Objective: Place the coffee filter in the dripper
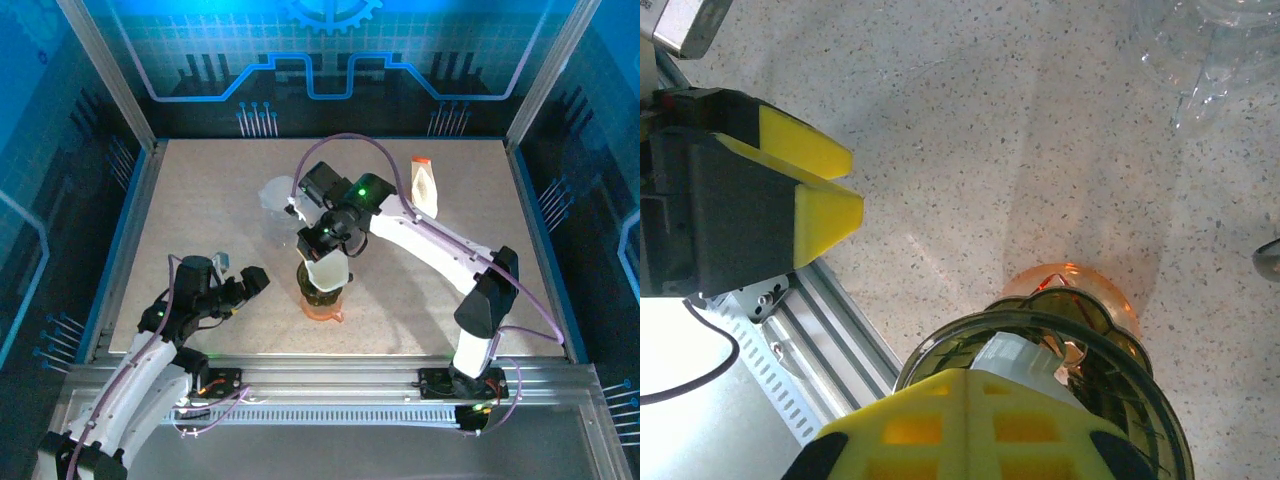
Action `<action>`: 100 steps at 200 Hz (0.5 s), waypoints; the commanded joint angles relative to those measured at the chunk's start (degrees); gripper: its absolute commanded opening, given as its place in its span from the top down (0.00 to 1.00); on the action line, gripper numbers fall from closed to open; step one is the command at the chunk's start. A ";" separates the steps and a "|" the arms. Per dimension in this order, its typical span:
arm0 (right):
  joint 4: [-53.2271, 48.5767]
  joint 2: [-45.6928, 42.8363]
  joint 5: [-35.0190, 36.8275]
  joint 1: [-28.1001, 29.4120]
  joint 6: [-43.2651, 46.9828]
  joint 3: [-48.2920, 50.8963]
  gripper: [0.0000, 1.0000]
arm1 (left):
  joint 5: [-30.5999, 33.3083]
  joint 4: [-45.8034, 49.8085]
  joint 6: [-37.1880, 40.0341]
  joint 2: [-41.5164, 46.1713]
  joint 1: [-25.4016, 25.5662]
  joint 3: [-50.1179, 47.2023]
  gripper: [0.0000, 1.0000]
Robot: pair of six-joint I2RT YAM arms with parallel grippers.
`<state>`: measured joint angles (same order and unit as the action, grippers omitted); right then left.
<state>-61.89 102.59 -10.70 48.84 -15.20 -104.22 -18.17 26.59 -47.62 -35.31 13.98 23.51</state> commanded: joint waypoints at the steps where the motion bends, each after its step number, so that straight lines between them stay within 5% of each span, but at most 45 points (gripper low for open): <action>1: 1.48 0.23 0.57 0.91 -0.26 0.38 0.87 | -1.77 -1.52 0.86 -0.02 -0.53 0.11 0.01; 60: 4.74 -3.08 3.00 0.91 -0.70 1.86 0.53 | -1.87 -1.63 0.73 -0.09 -0.53 0.11 0.01; 100: 8.97 -8.17 5.62 0.40 -1.82 5.10 0.41 | -2.04 -1.76 0.67 -0.35 -0.53 0.91 0.01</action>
<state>-56.55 99.53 -7.31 48.86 -16.12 -100.86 -18.55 26.17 -47.64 -35.31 13.98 23.51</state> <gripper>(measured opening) 0.574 0.991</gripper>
